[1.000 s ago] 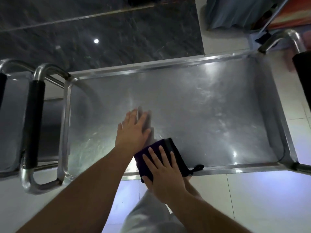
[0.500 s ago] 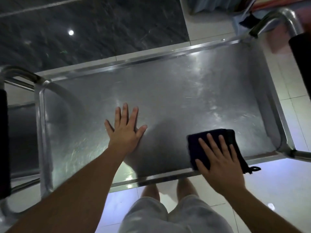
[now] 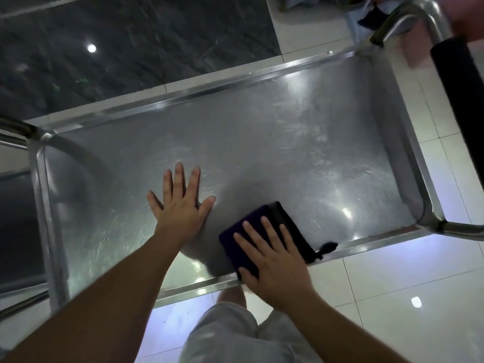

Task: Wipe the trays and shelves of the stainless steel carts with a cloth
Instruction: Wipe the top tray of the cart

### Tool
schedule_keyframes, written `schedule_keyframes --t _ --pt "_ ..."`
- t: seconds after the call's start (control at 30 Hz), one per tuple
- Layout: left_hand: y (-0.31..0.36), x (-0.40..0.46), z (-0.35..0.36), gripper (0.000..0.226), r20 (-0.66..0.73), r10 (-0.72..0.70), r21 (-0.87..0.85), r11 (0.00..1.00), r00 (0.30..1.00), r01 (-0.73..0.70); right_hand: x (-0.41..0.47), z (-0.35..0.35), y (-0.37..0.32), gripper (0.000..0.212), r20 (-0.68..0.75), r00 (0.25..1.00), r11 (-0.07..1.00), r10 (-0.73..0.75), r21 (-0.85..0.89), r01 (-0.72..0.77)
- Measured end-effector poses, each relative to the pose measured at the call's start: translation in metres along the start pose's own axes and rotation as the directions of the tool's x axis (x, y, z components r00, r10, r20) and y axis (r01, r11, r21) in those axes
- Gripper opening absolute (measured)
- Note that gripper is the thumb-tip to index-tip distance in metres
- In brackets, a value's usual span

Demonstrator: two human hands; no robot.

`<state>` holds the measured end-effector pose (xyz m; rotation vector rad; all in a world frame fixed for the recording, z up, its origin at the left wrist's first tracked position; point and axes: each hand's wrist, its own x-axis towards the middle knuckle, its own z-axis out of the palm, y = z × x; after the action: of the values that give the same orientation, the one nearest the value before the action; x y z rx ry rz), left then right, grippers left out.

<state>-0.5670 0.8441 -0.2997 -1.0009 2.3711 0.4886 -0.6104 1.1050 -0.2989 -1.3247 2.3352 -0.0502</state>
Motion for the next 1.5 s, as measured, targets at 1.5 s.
schedule_keyframes --t 1.5 --pt "-0.005 0.003 0.006 0.074 -0.079 0.021 0.052 0.999 0.997 -0.017 0.298 -0.167 0.129 0.075 -0.081 0.963 0.964 0.258 0.079 -0.252"
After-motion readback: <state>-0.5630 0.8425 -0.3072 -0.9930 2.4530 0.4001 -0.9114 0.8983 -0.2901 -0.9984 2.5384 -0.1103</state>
